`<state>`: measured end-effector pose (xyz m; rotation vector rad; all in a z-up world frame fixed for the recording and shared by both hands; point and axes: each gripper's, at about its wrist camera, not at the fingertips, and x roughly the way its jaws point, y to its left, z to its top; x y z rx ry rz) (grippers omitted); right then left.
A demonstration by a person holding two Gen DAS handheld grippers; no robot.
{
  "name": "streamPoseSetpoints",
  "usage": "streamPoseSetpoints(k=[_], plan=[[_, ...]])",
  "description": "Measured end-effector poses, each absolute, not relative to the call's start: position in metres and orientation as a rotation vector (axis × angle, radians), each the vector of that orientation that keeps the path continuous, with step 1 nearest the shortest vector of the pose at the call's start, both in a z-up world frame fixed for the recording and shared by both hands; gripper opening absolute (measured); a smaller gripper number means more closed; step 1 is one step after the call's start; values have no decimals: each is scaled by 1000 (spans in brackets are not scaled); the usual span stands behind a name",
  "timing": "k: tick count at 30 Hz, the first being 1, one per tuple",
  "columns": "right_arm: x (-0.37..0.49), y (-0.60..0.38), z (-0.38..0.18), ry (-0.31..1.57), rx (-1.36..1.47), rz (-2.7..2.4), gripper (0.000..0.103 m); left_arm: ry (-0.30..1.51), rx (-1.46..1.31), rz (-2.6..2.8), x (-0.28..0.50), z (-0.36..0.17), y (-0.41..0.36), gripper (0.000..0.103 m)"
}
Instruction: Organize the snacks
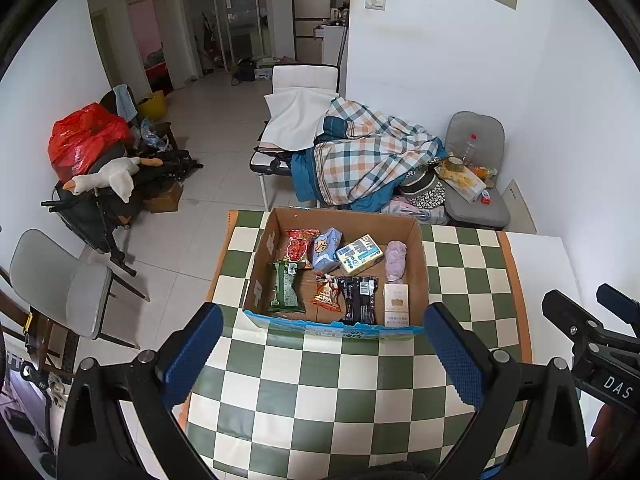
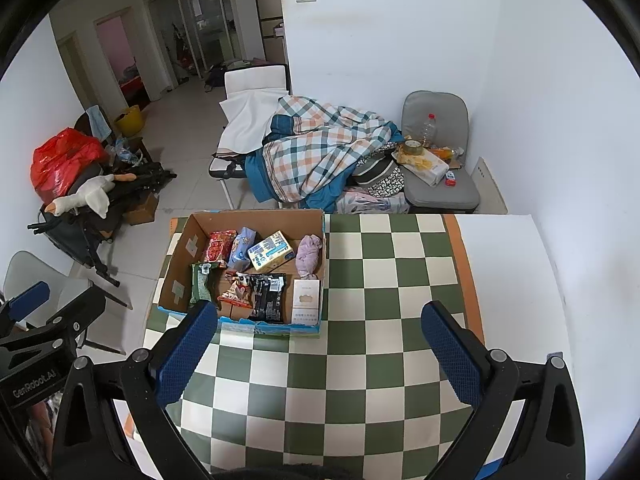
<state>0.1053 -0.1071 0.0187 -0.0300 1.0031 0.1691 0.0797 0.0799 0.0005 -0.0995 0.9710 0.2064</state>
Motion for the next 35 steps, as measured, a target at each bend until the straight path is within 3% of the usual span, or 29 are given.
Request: streamPoseSetpoints(k=[35], plan=[[105, -107, 21, 993, -34, 162, 103, 977, -100, 215, 76, 3, 78, 103]])
